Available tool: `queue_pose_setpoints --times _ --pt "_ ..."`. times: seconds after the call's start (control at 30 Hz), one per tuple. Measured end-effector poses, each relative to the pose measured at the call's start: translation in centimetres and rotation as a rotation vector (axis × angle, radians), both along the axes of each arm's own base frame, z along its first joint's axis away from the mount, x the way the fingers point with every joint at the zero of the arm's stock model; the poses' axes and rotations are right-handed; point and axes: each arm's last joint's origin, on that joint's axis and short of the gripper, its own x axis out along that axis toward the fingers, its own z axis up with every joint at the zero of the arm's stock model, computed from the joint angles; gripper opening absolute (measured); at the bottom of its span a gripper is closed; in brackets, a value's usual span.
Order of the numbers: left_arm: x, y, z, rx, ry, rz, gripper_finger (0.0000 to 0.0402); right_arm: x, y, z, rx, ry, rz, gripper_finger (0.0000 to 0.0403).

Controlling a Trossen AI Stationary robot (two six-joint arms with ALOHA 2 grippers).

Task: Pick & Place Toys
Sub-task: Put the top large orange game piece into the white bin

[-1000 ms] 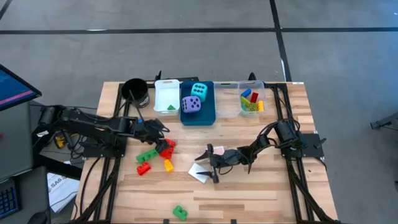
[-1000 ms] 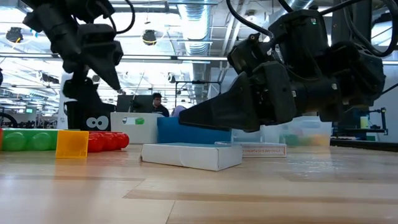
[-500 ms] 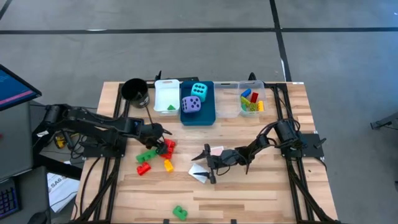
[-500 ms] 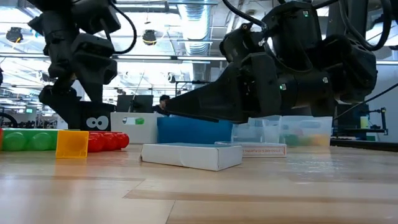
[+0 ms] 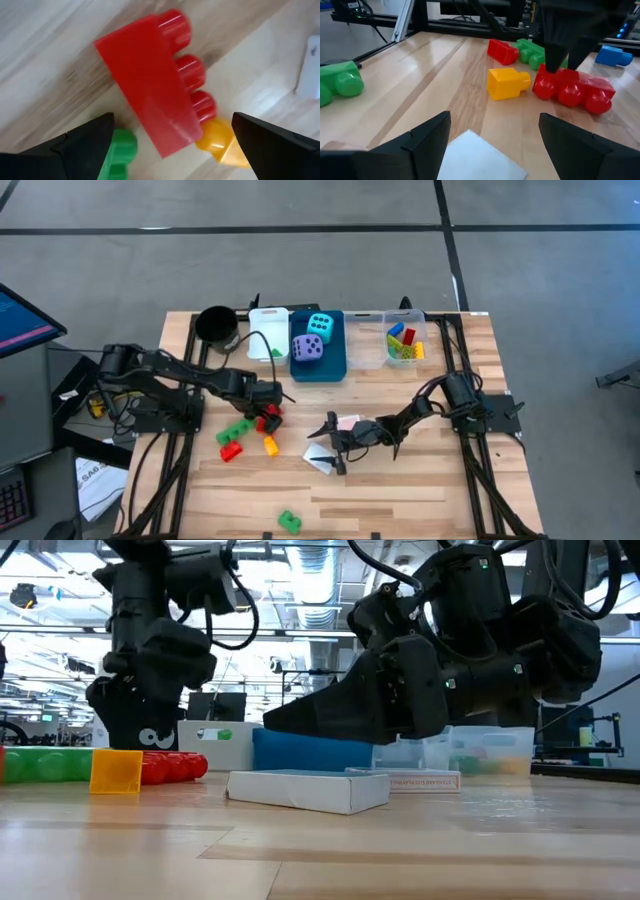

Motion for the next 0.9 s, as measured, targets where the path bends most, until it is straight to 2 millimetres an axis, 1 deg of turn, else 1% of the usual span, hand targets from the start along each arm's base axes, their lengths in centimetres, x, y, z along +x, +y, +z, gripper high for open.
queue_pose_setpoints --times 0.2,0.33,0.43,0.7,0.9 --pt "1.1 0.7 -0.4 -0.003 -0.008 0.035 0.0397 0.1 0.0 0.0 -0.001 0.003 0.0 0.0299" --pt "1.9 1.3 -0.4 -0.005 -0.063 0.083 0.0397 0.1 0.0 -0.1 -0.004 0.013 -0.001 0.0299" --pt "2.0 1.6 -0.7 -0.01 -0.055 0.114 0.0397 0.1 0.0 -0.1 -0.006 0.02 -0.001 0.0299" --pt "2.2 1.5 -1.9 -0.009 -0.001 0.111 0.0397 0.0 0.0 -0.3 -0.011 0.037 -0.002 0.0299" --pt "2.7 0.9 -2.5 -0.004 -0.013 0.091 0.0397 0.2 0.0 -0.3 -0.013 0.044 -0.002 0.0299"
